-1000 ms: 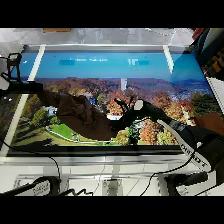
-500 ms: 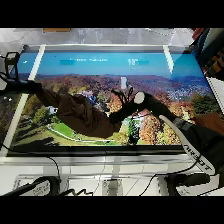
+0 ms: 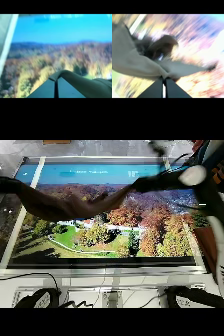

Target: Fold the clothes and pants, and hang the long-sleeved shirts on hangers.

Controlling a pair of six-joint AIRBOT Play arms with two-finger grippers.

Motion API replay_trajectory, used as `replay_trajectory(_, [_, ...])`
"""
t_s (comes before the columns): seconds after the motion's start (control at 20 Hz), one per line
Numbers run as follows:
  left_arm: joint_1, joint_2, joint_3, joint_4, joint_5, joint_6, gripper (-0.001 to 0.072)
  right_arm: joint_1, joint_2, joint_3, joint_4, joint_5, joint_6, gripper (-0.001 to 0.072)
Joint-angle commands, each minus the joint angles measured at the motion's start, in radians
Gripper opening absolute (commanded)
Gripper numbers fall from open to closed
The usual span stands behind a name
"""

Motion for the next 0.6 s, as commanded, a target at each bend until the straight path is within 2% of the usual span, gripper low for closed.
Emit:
replay_trajectory(0.0, [0.039,0.115,0.001,0.017,0.134,-0.179,0.0011,-0.134,0.160,0.090,-0.073,-0.015,0.003,0.0011])
replay_trajectory(0.15, [0.039,0.216,0.001,-0.011,0.244,-0.238,0.0011,-0.204,0.292,0.149,-0.075,-0.083,0.002,0.0010])
replay_trajectory(0.35, [0.038,0.380,0.001,-0.050,0.495,-0.238,0.0011,-0.215,0.446,0.211,-0.132,-0.195,-0.005,0.0011])
replay_trajectory(0.55, [0.038,0.519,0.001,-0.048,0.699,-0.237,0.0011,-0.215,0.557,0.227,-0.143,-0.212,-0.005,0.0011])
